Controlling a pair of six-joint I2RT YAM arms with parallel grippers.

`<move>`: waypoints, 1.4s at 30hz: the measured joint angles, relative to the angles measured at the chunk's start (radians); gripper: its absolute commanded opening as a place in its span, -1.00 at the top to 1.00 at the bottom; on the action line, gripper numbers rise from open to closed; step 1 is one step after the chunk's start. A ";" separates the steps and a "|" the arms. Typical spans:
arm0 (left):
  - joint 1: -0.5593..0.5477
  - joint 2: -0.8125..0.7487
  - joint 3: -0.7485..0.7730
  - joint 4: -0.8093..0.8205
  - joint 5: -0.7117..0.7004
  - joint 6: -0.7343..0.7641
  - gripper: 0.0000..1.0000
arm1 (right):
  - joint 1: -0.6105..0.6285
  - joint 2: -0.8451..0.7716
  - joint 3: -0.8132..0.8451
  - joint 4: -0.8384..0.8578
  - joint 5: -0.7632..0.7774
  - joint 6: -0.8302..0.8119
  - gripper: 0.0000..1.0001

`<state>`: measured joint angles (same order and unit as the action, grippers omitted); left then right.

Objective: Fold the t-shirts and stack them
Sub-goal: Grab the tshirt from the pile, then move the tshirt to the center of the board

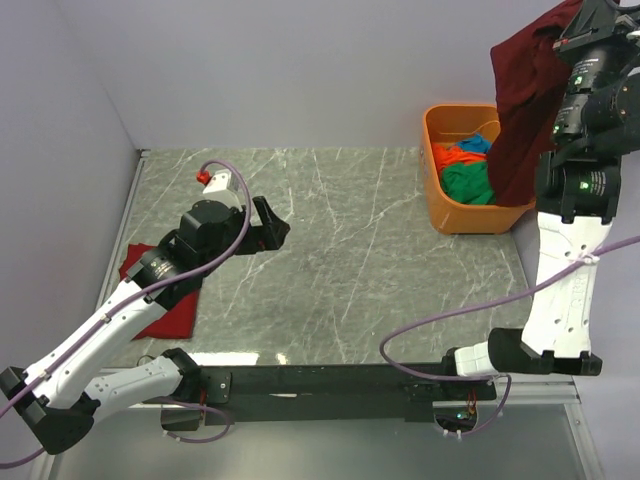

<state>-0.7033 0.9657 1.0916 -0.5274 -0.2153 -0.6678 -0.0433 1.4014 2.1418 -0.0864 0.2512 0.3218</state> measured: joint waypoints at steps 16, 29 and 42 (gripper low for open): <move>0.186 -0.088 -0.032 -0.003 -0.045 -0.078 -0.99 | 0.561 -0.105 -0.169 0.045 -0.193 0.027 1.00; 0.388 -0.135 -0.053 -0.010 -0.001 -0.159 -0.97 | 0.603 -0.126 -0.623 0.058 -0.344 0.209 0.92; 0.394 0.028 -0.346 0.128 0.126 -0.276 -0.60 | 0.360 -0.352 -1.500 -0.056 -0.349 0.344 -0.32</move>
<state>-0.3096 0.9939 0.7456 -0.3996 -0.0895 -0.9436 0.3168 1.0496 0.6415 -0.1421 -0.0975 0.6655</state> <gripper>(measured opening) 0.821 0.656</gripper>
